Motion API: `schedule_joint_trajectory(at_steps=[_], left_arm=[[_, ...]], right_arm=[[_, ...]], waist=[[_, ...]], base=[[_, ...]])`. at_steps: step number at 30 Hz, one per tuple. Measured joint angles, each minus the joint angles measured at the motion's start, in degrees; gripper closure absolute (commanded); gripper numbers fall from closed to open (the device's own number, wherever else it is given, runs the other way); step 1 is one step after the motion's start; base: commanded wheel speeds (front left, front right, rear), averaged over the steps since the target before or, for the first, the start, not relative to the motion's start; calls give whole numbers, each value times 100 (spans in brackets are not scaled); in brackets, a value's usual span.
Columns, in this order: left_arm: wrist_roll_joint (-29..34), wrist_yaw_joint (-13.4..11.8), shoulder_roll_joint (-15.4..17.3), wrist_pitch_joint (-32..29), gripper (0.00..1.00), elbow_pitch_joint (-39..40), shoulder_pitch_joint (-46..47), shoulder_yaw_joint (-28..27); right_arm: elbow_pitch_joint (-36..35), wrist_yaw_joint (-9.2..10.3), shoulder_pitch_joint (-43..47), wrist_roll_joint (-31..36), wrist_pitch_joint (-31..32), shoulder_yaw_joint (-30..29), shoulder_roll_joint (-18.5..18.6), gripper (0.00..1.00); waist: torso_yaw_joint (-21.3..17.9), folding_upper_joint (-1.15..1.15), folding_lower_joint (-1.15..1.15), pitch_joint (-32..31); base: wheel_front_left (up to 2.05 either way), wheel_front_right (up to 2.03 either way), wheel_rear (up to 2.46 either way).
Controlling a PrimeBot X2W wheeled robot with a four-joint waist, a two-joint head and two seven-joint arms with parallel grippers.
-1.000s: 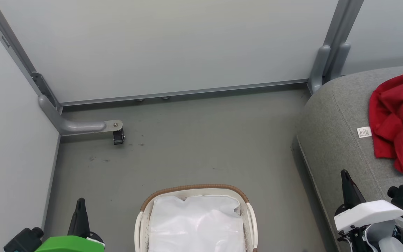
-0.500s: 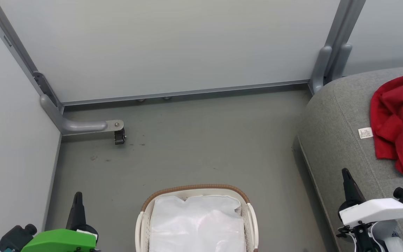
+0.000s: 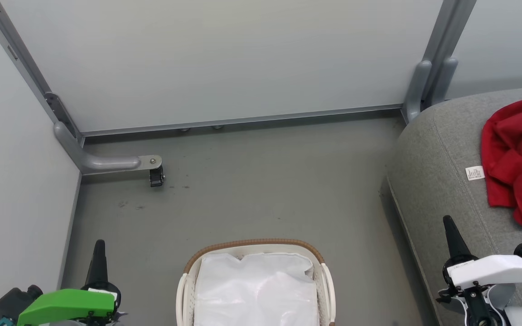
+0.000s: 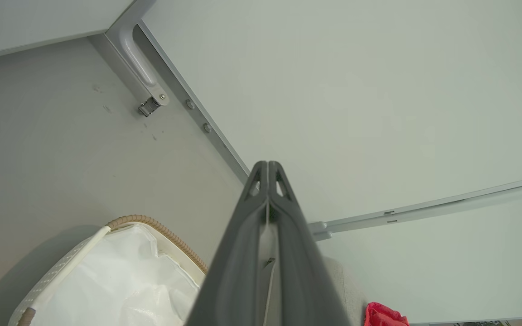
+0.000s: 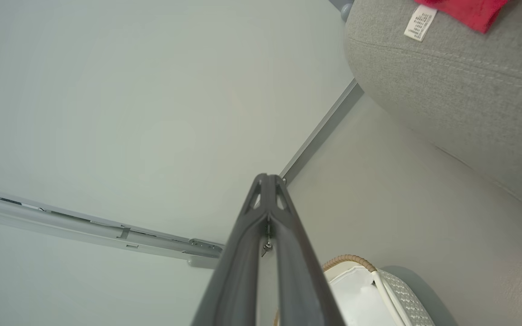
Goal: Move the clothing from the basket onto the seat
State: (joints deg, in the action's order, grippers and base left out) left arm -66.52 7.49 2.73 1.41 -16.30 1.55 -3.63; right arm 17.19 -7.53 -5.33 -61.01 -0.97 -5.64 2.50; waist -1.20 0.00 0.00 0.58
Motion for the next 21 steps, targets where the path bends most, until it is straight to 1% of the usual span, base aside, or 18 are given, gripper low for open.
schedule_joint_trajectory(at_steps=[21], left_arm=[[-1022, 0, 5, -315, 100, 94, 165, -102]], right_arm=[[-121, 1, -13, -1235, 300, -35, 9, 100]], waist=[[41, 0, 0, -14]], base=[[0, 0, 0]])
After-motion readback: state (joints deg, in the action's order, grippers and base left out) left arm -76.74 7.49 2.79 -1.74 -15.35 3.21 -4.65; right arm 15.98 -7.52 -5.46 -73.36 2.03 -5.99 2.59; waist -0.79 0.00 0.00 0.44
